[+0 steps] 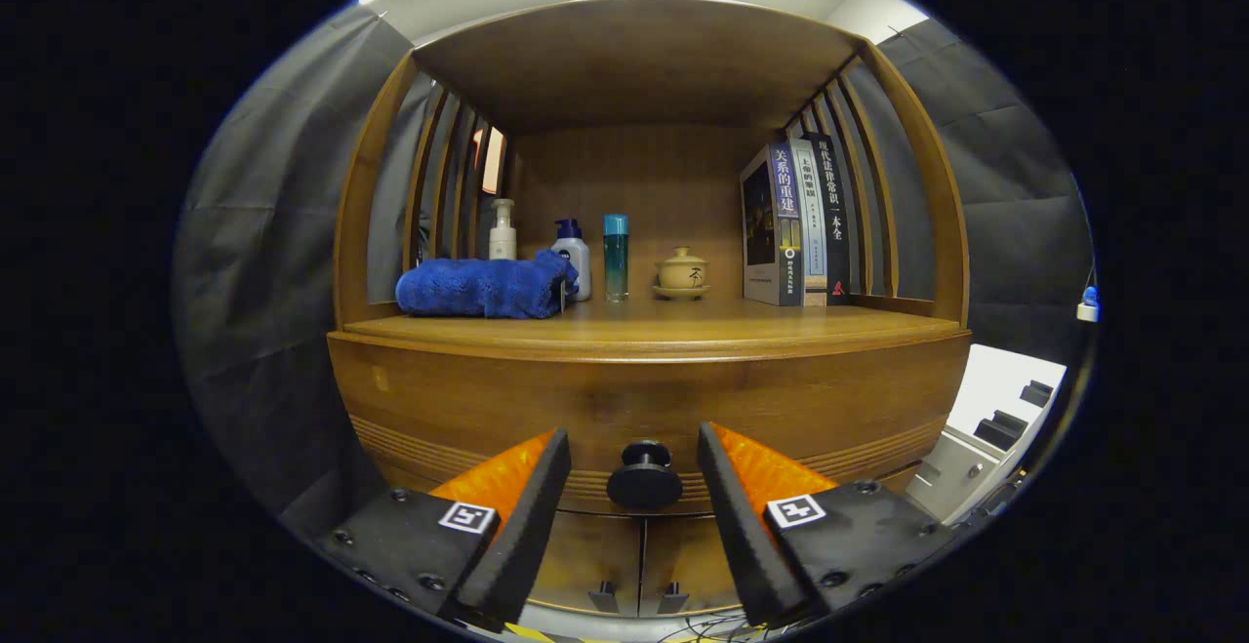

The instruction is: Pull open the drawer, take out the items inside it, and place them on the countertop above the cabinet.

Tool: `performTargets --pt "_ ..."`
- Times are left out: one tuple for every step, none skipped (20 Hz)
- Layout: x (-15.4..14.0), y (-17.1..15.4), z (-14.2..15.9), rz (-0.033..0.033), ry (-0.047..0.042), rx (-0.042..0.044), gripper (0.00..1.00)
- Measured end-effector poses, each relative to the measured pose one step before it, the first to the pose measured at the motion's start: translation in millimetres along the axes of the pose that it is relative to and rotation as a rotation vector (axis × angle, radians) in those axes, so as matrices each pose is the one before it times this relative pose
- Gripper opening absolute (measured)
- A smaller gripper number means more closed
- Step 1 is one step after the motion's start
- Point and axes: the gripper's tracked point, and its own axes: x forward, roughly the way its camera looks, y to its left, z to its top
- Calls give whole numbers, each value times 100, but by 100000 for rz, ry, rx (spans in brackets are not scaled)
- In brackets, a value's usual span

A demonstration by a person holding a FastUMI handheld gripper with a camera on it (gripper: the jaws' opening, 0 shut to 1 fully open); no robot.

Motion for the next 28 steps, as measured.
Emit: performTargets --pt "290 -264 -324 -635 427 39 78" --pt "194 -206 -291 -926 533 394 74" --pt "310 -122 -198 -446 591 444 71" --pt "235 10 -326 212 939 372 67" --pt "199 111 -192 -213 854 95 64" --pt "640 50 -318 639 1233 -140 61" --pt "-232 -133 107 -811 -353 -741 57" --pt "81 128 -53 -231 264 -624 54" --pt "32 102 199 -399 -907 74 54" --pt "89 -62 -63 -51 -14 849 51" --pt "-95 -20 56 63 -124 938 48" --pt "54 -15 -155 116 496 684 45" --pt "-114 -38 -16 152 84 -63 43" --pt "-140 -34 -48 227 836 -217 41" --pt "-106 -13 38 157 628 846 40" --pt "98 -20 -20 -182 531 470 35" --pt "-82 104 53 869 24 733 34" --pt "-312 181 57 583 147 545 34" --pt "-296 47 58 -46 294 -340 34" --pt "-679 -301 -83 -639 -113 -478 34" --pt "-391 -30 -77 -232 -42 69 34" --pt "-441 185 -4 -148 -423 678 34" --pt "-244 66 -20 350 266 883 34" --pt "-381 69 -19 146 350 398 34" --pt "-499 31 -49 -59 835 -382 34" --pt "-665 -107 8 -247 -40 -281 34" --pt "-585 5 -65 -189 96 -6 34" --pt "-538 132 -124 147 18 357 34"
